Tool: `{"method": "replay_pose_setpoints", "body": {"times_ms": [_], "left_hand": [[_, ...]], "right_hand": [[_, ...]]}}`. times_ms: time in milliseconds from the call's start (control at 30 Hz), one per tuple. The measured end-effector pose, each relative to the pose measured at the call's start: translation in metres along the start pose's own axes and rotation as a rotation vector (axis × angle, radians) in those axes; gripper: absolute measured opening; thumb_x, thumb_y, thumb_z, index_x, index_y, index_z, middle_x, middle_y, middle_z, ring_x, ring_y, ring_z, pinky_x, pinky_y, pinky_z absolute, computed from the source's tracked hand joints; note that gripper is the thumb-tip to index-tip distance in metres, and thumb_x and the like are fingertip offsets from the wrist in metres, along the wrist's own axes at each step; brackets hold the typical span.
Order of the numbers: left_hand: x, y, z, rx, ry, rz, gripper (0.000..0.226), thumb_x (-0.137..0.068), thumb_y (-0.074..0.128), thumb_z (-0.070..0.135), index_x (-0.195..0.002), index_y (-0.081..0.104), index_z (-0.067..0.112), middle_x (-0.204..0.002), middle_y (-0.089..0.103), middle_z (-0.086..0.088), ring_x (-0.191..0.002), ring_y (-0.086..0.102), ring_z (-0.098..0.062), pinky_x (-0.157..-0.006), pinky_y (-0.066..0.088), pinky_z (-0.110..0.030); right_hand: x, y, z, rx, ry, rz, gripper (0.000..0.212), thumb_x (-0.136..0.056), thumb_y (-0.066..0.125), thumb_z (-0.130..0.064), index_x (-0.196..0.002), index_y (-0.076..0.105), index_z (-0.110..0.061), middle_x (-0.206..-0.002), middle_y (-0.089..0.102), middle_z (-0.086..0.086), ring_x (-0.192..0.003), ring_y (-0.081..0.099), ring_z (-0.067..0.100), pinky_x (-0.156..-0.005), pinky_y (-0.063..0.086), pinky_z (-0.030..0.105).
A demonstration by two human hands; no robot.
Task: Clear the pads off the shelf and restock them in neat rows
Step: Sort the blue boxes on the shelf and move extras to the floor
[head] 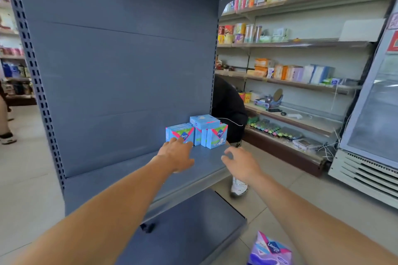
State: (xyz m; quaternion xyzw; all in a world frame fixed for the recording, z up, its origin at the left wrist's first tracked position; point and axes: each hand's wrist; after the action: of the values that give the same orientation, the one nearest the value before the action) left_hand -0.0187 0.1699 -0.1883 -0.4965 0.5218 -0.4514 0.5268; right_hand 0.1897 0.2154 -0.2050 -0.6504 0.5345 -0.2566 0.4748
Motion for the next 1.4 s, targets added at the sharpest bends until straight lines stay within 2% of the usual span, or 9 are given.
{"method": "replay_pose_setpoints", "body": {"times_ms": [333, 567, 733, 900, 1033, 1100, 1200, 1300, 1400], "left_hand": [[-0.140, 0.032, -0.021, 0.110, -0.021, -0.007, 0.066, -0.092, 0.048, 0.040, -0.150, 0.023, 0.020, -0.147, 0.035, -0.010, -0.136, 0.030, -0.030, -0.104, 0.038, -0.042], [-0.243, 0.061, -0.026, 0.334, -0.068, 0.066, 0.069, -0.097, 0.043, 0.047, -0.154, 0.007, 0.032, -0.148, 0.027, -0.015, -0.126, 0.042, -0.034, -0.098, 0.045, -0.046], [-0.282, 0.078, -0.019, 0.493, -0.143, 0.103, 0.051, -0.098, 0.035, 0.053, -0.147, 0.029, 0.041, -0.158, 0.006, -0.008, -0.111, 0.057, -0.035, -0.089, 0.050, -0.039], [-0.302, 0.081, -0.010, 0.736, -0.255, 0.171, 0.046, -0.097, 0.047, 0.045, -0.139, 0.049, 0.026, -0.149, 0.021, -0.010, -0.088, 0.062, -0.027, -0.083, 0.052, -0.034], [-0.312, 0.076, -0.006, 0.903, -0.395, 0.205, 0.046, -0.091, 0.064, 0.032, -0.134, 0.054, 0.021, -0.136, 0.037, -0.012, -0.064, 0.044, -0.008, -0.074, 0.045, -0.027], [-0.316, 0.072, -0.007, 1.037, -0.460, 0.200, 0.050, -0.086, 0.071, 0.025, -0.132, 0.055, 0.020, -0.134, 0.042, -0.012, -0.068, 0.049, -0.009, -0.073, 0.046, -0.027], [-0.320, 0.071, -0.014, 1.254, -0.503, 0.218, 0.059, -0.079, 0.077, 0.018, -0.131, 0.052, 0.023, -0.124, 0.055, -0.010, -0.099, 0.061, -0.021, -0.082, 0.053, -0.033], [-0.318, 0.071, -0.020, 1.441, -0.490, 0.259, 0.072, -0.076, 0.078, 0.008, -0.138, 0.045, 0.027, -0.117, 0.063, -0.008, -0.100, 0.065, -0.027, -0.087, 0.056, -0.042], [-0.308, 0.069, -0.027, 1.557, -0.444, 0.275, 0.080, -0.082, 0.070, -0.003, -0.145, 0.036, 0.032, -0.115, 0.065, -0.008, -0.097, 0.067, -0.025, -0.082, 0.056, -0.037]], "right_hand": [[-0.155, 0.027, 0.027, -0.179, 0.102, 0.044, 0.027, -0.092, 0.052, -0.032, -0.114, 0.061, -0.019, -0.111, 0.064, 0.006, -0.095, 0.059, 0.023, -0.071, 0.044, 0.032], [-0.246, 0.061, 0.071, -0.380, 0.244, 0.078, 0.047, -0.091, 0.062, -0.027, -0.130, 0.045, -0.009, -0.116, 0.056, 0.010, -0.107, 0.062, 0.030, -0.091, 0.051, 0.043], [-0.274, 0.098, 0.106, -0.468, 0.302, 0.035, 0.072, -0.090, 0.067, -0.029, -0.147, 0.028, -0.008, -0.144, 0.046, 0.011, -0.128, 0.047, 0.029, -0.088, 0.037, 0.031], [-0.295, 0.112, 0.125, -0.581, 0.309, -0.006, 0.083, -0.086, 0.073, -0.027, -0.151, 0.023, -0.012, -0.151, 0.038, 0.009, -0.132, 0.043, 0.026, -0.096, 0.037, 0.034], [-0.306, 0.116, 0.117, -0.849, 0.260, -0.038, 0.087, -0.080, 0.076, -0.002, -0.150, 0.026, -0.013, -0.146, 0.044, 0.007, -0.123, 0.051, 0.017, -0.098, 0.044, 0.032], [-0.311, 0.118, 0.112, -0.929, 0.183, -0.075, 0.074, -0.079, 0.073, 0.008, -0.141, 0.038, -0.013, -0.117, 0.061, 0.000, -0.097, 0.060, 0.004, -0.075, 0.051, 0.020], [-0.318, 0.122, 0.110, -1.022, 0.117, -0.109, 0.066, -0.075, 0.074, 0.012, -0.124, 0.045, -0.021, -0.100, 0.066, -0.002, -0.088, 0.064, 0.006, -0.058, 0.051, 0.012], [-0.320, 0.121, 0.114, -1.062, 0.122, -0.107, 0.054, -0.073, 0.075, 0.013, -0.108, 0.051, -0.020, -0.096, 0.069, 0.002, -0.082, 0.069, 0.010, -0.059, 0.054, 0.018], [-0.314, 0.122, 0.123, -1.058, 0.167, -0.129, 0.050, -0.071, 0.080, 0.004, -0.114, 0.058, -0.008, -0.109, 0.072, 0.015, -0.096, 0.071, 0.027, -0.082, 0.058, 0.041]]}}
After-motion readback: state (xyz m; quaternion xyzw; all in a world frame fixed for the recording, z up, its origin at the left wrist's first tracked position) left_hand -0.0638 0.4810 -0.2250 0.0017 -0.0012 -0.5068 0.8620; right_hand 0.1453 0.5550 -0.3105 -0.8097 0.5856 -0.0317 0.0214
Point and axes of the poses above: each hand's wrist, its own x-axis away from the middle knuckle, its own y-axis out of the palm, z = x × y
